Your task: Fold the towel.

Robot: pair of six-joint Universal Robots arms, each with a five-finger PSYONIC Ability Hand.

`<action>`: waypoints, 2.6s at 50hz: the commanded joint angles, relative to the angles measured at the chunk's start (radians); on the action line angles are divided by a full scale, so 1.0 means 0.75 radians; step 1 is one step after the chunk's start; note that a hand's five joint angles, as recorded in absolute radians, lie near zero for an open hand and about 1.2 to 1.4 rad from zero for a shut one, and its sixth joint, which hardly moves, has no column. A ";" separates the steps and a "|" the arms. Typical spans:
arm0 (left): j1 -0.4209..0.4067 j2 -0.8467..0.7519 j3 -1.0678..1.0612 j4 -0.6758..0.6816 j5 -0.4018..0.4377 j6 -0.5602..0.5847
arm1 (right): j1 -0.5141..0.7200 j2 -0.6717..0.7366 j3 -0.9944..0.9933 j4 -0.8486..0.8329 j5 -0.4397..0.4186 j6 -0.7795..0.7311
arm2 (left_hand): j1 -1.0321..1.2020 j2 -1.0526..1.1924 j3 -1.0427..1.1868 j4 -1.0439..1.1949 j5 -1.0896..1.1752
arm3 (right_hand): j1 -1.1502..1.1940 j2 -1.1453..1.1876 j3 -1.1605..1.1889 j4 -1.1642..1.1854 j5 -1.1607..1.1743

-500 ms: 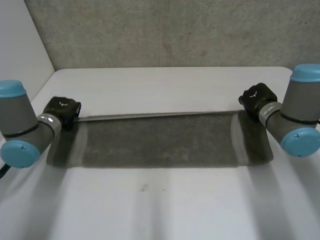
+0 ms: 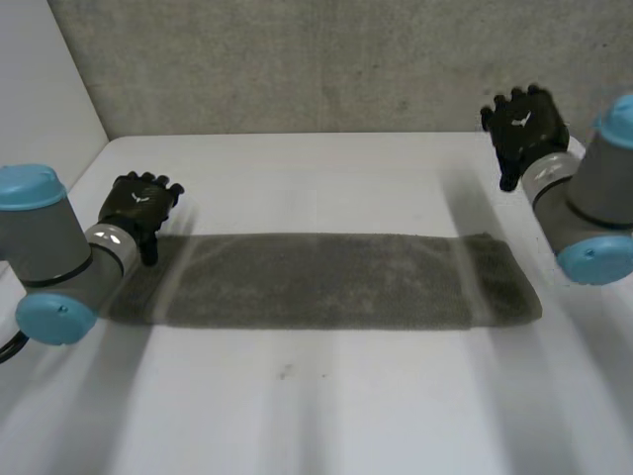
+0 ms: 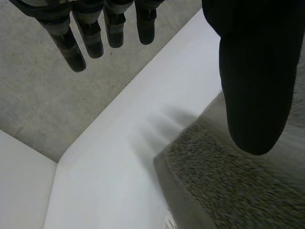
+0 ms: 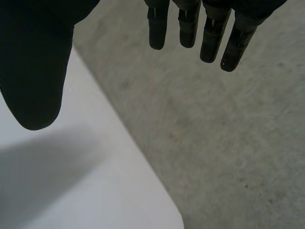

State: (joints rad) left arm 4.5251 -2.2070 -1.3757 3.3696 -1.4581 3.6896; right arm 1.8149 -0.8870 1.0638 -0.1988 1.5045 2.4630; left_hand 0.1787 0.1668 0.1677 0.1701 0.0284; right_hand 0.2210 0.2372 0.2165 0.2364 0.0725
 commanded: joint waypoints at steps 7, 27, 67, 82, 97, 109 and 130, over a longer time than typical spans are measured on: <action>-0.014 0.447 -0.395 -0.003 0.007 -0.187 | -0.147 -0.431 0.461 0.463 -0.224 0.281 | -0.006 0.010 0.009 0.006 -0.038 | 0.209 0.187 0.215 0.189 0.174; 0.000 0.591 -0.577 0.003 0.013 -0.583 | -0.368 -0.403 1.018 0.028 -0.495 0.265 | -0.006 0.010 0.009 0.006 -0.038 | 0.711 0.689 0.717 0.691 0.676; 0.002 0.599 -0.618 0.005 0.015 -0.583 | -0.800 -0.427 0.736 0.079 -0.233 -0.159 | -0.006 0.010 0.009 0.006 -0.038 | 1.567 1.545 1.573 1.546 1.532; 0.000 0.603 -0.624 0.005 0.011 -0.583 | 0.159 -0.445 0.406 0.099 -0.194 0.050 | -0.006 0.010 0.009 0.006 -0.038 | 1.567 1.545 1.573 1.546 1.532; -0.018 0.603 -0.632 -0.003 0.015 -0.583 | 0.740 0.043 0.253 0.110 -0.159 0.048 | -0.006 0.010 0.009 0.006 -0.038 | 1.567 1.545 1.573 1.546 1.532; -0.106 0.621 -0.567 0.003 0.017 -0.587 | 0.732 -0.116 0.316 0.163 -0.134 0.115 | -0.006 0.010 0.009 0.006 -0.038 | -0.062 -0.084 -0.056 -0.083 -0.097; -0.470 0.117 -0.082 -0.020 -0.103 -0.678 | 0.033 -0.550 1.050 0.190 -0.265 0.316 | -0.006 0.010 0.009 0.006 -0.038 | -0.049 -0.071 -0.043 -0.070 -0.084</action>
State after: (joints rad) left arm 4.2104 -1.9599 -1.5065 3.3591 -1.4831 3.1824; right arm 2.0242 -1.2691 1.6619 0.0036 1.3598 2.7479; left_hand 0.1751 0.1647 0.1651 0.1663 0.0270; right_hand 0.2205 0.2357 0.2151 0.2361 0.0721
